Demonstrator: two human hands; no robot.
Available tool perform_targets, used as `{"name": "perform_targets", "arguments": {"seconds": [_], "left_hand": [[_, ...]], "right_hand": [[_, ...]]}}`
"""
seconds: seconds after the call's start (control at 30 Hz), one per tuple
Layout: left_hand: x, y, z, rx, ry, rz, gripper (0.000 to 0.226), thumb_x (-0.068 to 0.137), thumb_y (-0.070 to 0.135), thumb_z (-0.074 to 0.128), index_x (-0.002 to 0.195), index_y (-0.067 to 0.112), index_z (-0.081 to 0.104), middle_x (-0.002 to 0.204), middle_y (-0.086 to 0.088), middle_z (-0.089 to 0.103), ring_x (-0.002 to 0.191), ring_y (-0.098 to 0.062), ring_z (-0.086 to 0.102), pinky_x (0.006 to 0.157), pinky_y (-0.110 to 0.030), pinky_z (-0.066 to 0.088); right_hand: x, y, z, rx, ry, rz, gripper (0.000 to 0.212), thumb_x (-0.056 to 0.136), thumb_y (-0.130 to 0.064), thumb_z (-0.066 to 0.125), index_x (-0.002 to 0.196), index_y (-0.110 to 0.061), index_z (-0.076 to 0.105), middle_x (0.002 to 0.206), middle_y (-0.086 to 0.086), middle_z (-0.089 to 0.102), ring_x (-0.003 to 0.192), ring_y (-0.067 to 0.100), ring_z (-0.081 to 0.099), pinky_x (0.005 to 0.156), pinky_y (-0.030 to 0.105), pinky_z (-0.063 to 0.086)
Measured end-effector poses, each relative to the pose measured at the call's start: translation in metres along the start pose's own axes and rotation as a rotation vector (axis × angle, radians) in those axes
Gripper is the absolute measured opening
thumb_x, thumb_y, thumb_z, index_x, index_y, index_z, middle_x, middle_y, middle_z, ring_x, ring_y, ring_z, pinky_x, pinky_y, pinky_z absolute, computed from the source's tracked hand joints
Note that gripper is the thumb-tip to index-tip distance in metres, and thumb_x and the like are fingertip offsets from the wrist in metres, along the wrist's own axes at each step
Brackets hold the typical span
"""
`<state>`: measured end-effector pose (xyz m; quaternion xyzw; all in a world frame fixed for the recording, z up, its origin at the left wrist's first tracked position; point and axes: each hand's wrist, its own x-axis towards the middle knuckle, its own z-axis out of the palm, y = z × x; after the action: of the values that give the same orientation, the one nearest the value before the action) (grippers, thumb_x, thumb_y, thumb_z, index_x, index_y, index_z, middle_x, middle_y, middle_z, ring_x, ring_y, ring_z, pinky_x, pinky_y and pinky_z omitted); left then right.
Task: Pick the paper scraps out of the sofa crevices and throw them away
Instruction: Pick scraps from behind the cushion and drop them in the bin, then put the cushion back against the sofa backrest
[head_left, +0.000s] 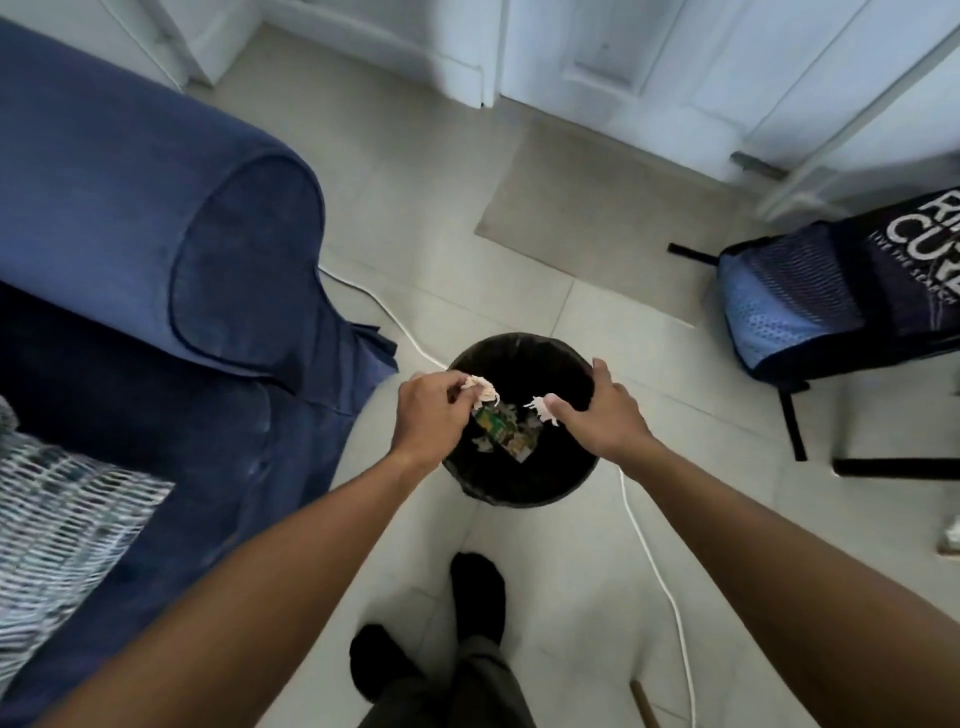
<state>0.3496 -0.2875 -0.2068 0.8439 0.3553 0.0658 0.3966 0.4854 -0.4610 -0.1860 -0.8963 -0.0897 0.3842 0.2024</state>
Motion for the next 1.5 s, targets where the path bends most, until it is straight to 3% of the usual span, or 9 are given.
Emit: {"name": "perform_targets", "arguments": {"seconds": [0.13, 0.3, 0.37, 0.43, 0.5, 0.63, 0.97, 1.3, 1.5], "left_hand": [[-0.006, -0.002, 0.013, 0.000, -0.074, -0.048, 0.021, 0.092, 0.032, 0.067, 0.103, 0.017, 0.077, 0.086, -0.006, 0.072, 0.086, -0.025, 0.062, 0.077, -0.036, 0.051], [-0.007, 0.001, 0.016, 0.030, -0.153, -0.068, 0.028, 0.091, 0.043, 0.066, 0.109, 0.023, 0.073, 0.092, -0.003, 0.072, 0.096, -0.025, 0.061, 0.084, -0.044, 0.053], [-0.006, 0.002, 0.016, 0.184, -0.303, -0.089, 0.058, 0.085, 0.063, 0.059, 0.132, 0.030, 0.058, 0.120, -0.004, 0.067, 0.118, -0.030, 0.052, 0.095, -0.043, 0.047], [-0.005, 0.001, 0.016, 0.371, -0.506, -0.129, 0.098, 0.075, 0.084, 0.044, 0.154, 0.033, 0.018, 0.159, -0.007, 0.030, 0.145, -0.036, 0.021, 0.110, -0.050, 0.029], [-0.004, 0.000, 0.016, 0.433, -0.579, -0.133, 0.111, 0.068, 0.095, 0.031, 0.154, 0.038, -0.008, 0.166, -0.006, -0.007, 0.150, -0.033, -0.013, 0.118, -0.056, 0.006], [0.001, 0.000, 0.011, 0.454, -0.520, -0.058, 0.110, 0.065, 0.100, 0.016, 0.152, 0.041, -0.016, 0.164, -0.005, -0.020, 0.146, -0.028, -0.029, 0.116, -0.055, -0.011], [0.025, 0.031, -0.051, 0.523, -0.397, 0.012, 0.105, 0.067, 0.098, 0.009, 0.154, 0.041, -0.009, 0.165, -0.003, -0.019, 0.147, -0.027, -0.028, 0.118, -0.055, -0.010], [0.066, 0.110, -0.204, 0.565, -0.152, 0.082, 0.100, 0.069, 0.097, 0.003, 0.153, 0.043, -0.008, 0.165, -0.001, -0.018, 0.147, -0.025, -0.027, 0.118, -0.053, -0.010], [0.070, 0.138, -0.325, 0.581, -0.007, 0.044, 0.101, 0.069, 0.097, 0.002, 0.153, 0.043, -0.011, 0.164, -0.001, -0.021, 0.146, -0.026, -0.029, 0.118, -0.054, -0.009]], "right_hand": [[0.005, 0.012, 0.002, -0.088, 0.041, 0.042, 0.098, 0.084, -0.079, 0.046, 0.158, -0.033, 0.002, 0.167, 0.009, 0.010, 0.150, 0.038, 0.017, 0.115, 0.062, 0.024], [0.007, 0.011, -0.008, -0.108, 0.083, 0.014, 0.095, 0.084, -0.082, 0.039, 0.158, -0.033, 0.003, 0.168, 0.008, 0.006, 0.153, 0.032, 0.008, 0.117, 0.062, 0.016], [0.008, 0.008, -0.010, -0.111, 0.102, 0.009, 0.095, 0.084, -0.082, 0.039, 0.158, -0.033, 0.005, 0.168, 0.008, 0.008, 0.153, 0.031, 0.008, 0.117, 0.062, 0.015], [0.009, 0.005, -0.012, -0.117, 0.116, 0.006, 0.096, 0.083, -0.082, 0.039, 0.158, -0.033, 0.006, 0.167, 0.007, 0.010, 0.153, 0.031, 0.008, 0.117, 0.062, 0.014], [0.009, 0.003, -0.012, -0.120, 0.122, -0.003, 0.097, 0.082, -0.083, 0.039, 0.157, -0.033, 0.007, 0.167, 0.007, 0.011, 0.153, 0.030, 0.007, 0.118, 0.062, 0.013], [0.009, -0.002, -0.013, -0.134, 0.122, -0.025, 0.099, 0.080, -0.086, 0.038, 0.157, -0.034, 0.006, 0.168, 0.007, 0.008, 0.154, 0.029, 0.004, 0.118, 0.062, 0.010], [-0.008, -0.044, -0.046, -0.331, 0.205, -0.169, 0.107, 0.070, -0.096, 0.018, 0.157, -0.036, 0.007, 0.168, 0.005, 0.007, 0.154, 0.030, -0.001, 0.118, 0.063, 0.004], [-0.054, -0.168, -0.142, -0.482, 0.371, -0.369, 0.108, 0.069, -0.099, 0.009, 0.158, -0.037, 0.008, 0.169, 0.007, 0.006, 0.154, 0.030, -0.002, 0.119, 0.062, 0.001], [-0.089, -0.270, -0.182, -0.525, 0.456, -0.500, 0.114, 0.063, -0.101, 0.004, 0.156, -0.036, 0.013, 0.166, 0.008, 0.015, 0.153, 0.034, 0.006, 0.117, 0.066, 0.009]]}}
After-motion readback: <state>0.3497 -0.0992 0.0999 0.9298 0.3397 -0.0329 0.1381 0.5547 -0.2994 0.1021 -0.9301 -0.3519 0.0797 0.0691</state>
